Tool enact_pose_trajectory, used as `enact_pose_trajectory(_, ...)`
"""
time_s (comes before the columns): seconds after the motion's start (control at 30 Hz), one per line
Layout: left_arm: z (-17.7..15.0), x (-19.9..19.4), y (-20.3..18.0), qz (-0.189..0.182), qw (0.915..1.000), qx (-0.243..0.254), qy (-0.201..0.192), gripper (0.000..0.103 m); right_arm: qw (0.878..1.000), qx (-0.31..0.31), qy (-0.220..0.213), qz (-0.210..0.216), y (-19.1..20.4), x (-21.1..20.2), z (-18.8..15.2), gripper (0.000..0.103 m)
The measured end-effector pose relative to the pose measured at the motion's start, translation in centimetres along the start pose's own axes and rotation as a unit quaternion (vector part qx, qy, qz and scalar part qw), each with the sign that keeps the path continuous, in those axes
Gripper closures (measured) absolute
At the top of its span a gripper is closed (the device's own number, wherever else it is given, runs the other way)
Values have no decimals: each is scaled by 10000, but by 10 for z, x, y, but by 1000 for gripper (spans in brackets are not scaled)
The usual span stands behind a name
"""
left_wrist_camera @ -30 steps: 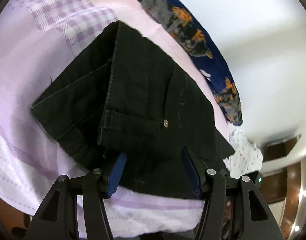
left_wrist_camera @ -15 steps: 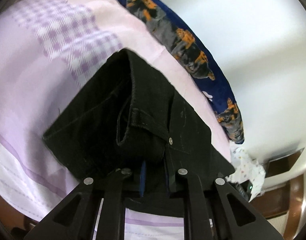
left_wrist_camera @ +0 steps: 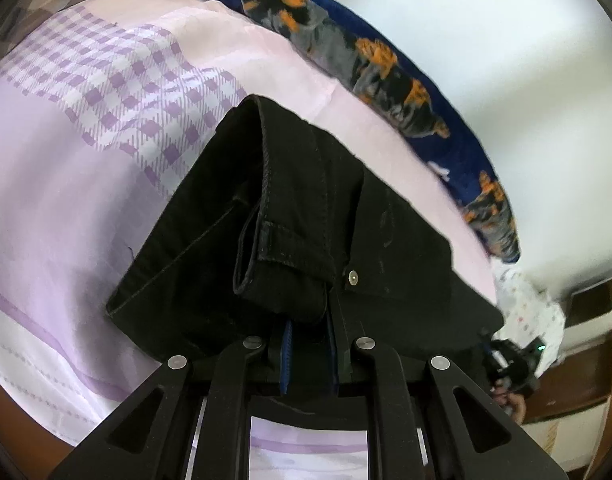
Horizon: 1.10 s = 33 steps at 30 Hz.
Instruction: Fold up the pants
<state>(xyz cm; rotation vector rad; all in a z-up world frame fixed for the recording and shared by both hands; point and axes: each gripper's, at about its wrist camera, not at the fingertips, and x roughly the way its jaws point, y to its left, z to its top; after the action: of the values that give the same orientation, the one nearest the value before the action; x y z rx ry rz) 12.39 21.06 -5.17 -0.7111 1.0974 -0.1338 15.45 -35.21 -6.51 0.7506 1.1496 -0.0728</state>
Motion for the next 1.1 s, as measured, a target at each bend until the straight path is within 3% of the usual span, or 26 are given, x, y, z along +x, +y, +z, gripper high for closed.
enact_pose_trajectory(0.2,8,-4,0,78,9973,643,335,88,9946,-882,-298,-456,38,-50,-22,97)
enact_pose_trajectory(0.47,5,-9,6,175,9871,1377,802,88,9921,-1016,-187,-710,38,-96,-73,97)
enact_pose_trajectory(0.6,1,-2,16,299,9824,1514,1051,88,9929,-868,64,-817,26,-96,-93,97)
enact_pose_trajectory(0.8,0,-10,17,370,9797,1689,1017,88,9928,-794,296,-849,18,-94,-111,98)
enact_pose_trajectory(0.97,-11,-2,1,972,9647,2280,891,82,9919,-492,680,-950,-4,-69,-117,98)
enact_pose_trajectory(1.03,-17,-5,-6,1131,9573,2537,807,81,9936,-374,699,-810,-9,-68,-118,92)
enact_pose_trajectory(1.1,-20,-9,-10,1279,9540,2598,775,72,9946,-224,743,-695,-15,-67,-117,91)
